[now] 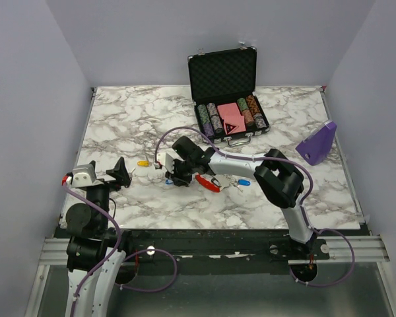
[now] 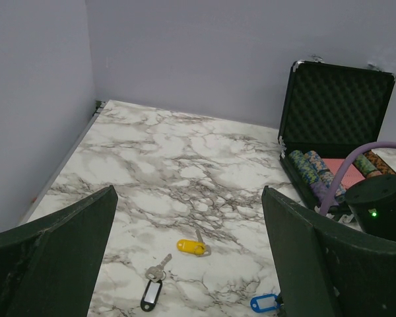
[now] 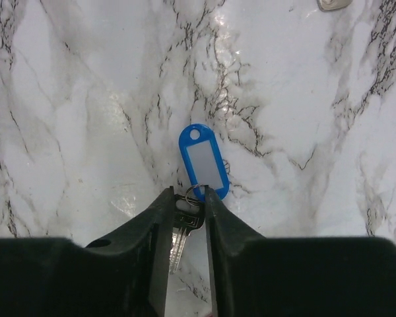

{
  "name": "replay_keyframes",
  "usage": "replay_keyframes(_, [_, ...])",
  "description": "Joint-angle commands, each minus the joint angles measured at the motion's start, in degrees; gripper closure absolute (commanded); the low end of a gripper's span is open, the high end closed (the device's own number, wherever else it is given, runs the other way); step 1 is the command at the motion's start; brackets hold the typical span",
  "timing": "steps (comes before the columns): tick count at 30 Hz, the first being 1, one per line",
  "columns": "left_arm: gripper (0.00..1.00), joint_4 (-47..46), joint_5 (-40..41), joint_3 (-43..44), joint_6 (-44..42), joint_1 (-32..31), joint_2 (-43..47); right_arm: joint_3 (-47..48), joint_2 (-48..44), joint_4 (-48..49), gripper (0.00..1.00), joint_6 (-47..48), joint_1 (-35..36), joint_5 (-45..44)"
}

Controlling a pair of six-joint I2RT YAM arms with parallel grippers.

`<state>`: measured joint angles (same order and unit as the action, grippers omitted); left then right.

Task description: Put the keys on the keyring

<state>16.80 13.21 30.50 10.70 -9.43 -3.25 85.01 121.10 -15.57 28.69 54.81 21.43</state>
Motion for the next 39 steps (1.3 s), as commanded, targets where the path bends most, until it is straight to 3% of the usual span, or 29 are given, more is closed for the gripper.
replay_keyframes(1, [0.01,-0.6,-0.5,-0.2,-0.6,0.4,0.3,1.9,0.5,-0.1,0.61,-1.6,0.5,-1.3])
replay_keyframes(15, [0.01,-0.6,-0.6,-0.2,-0.6,0.4,0.2,2.9,2.9,1.5,0.50,-6.3,0.8,-4.6])
replay_keyframes(39, [0.01,-0.5,-0.5,-0.3,-0.7,0.4,0.1,-0.5,-3.3,2.7,0.58,-7.2,0.8,-11.6])
